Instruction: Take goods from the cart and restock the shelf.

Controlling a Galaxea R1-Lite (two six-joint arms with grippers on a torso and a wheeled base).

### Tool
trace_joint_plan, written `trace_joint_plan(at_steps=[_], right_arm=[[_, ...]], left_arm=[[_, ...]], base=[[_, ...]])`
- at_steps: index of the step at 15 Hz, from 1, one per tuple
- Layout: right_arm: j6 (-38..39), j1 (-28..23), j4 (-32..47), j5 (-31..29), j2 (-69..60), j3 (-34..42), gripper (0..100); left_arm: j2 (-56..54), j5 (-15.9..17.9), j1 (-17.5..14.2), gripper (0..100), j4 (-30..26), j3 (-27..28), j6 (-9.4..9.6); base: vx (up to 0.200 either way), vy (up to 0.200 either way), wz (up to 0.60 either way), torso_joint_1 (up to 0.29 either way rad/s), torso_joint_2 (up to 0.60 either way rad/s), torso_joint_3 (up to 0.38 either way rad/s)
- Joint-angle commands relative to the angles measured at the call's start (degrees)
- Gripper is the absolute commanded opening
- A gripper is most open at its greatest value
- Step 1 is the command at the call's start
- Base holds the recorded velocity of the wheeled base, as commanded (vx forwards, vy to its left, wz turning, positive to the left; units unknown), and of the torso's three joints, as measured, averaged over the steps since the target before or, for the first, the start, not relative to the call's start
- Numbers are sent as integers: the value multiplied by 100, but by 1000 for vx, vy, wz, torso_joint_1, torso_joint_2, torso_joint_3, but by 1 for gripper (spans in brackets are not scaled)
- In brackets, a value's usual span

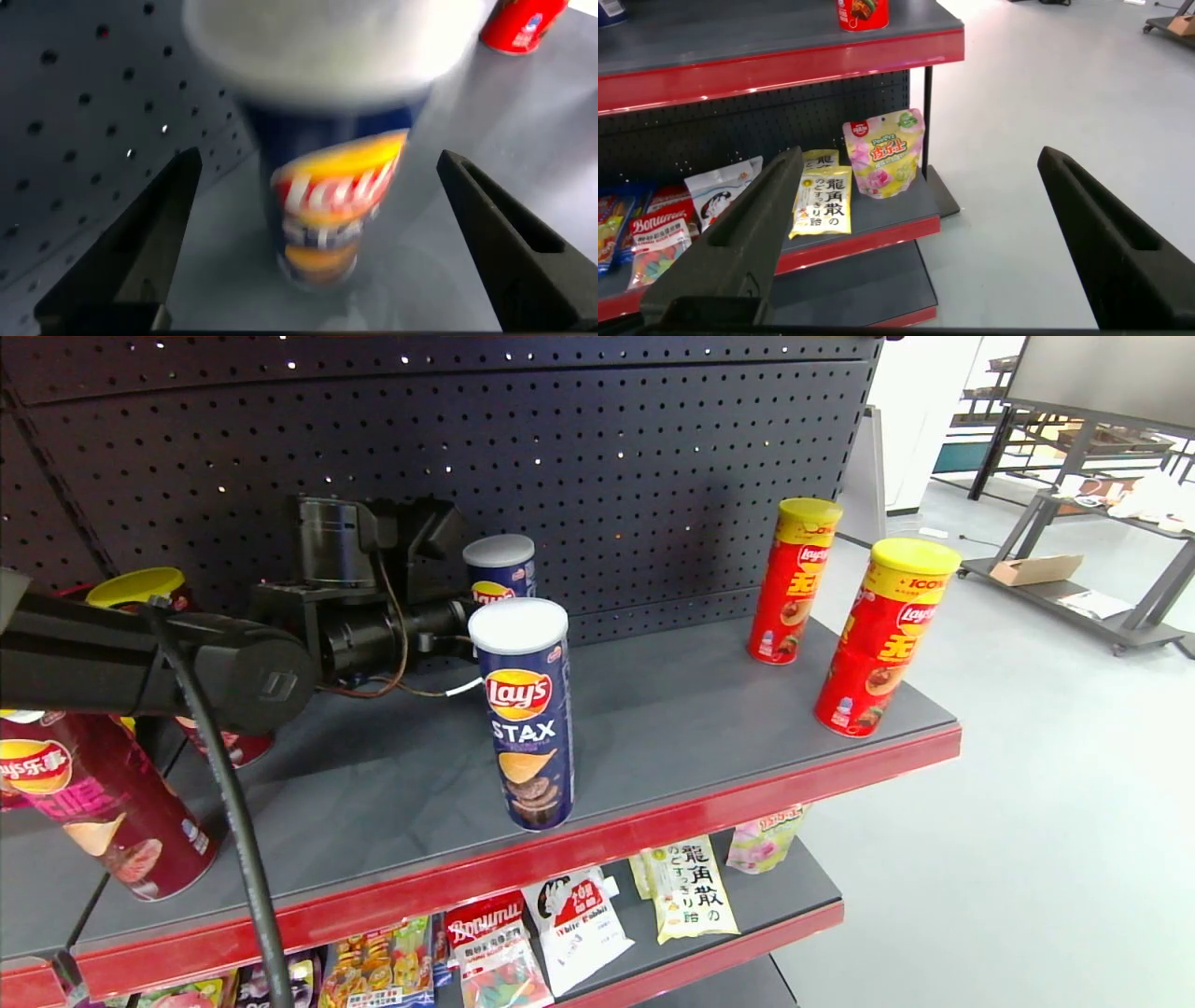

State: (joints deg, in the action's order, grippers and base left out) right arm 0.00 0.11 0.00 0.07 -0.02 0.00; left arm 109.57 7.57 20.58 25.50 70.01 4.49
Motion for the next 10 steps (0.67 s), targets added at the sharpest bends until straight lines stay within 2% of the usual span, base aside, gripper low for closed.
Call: trace_joint_plan(at_steps=[1,4,10], right_arm=[[0,7,0,1,2,0,100],[0,-2,0,1,2,0,100],[0,7,0,1,2,0,100]], left_arm=[[-313,-1,-10,100,-1,-251,0],[-524,-1,-27,100,-1,-506,8],[-937,-1,-300,100,-1,-1095,35]], base=[[0,0,0,0,0,0],[0,0,0,0,0,0],[0,0,0,0,0,0]])
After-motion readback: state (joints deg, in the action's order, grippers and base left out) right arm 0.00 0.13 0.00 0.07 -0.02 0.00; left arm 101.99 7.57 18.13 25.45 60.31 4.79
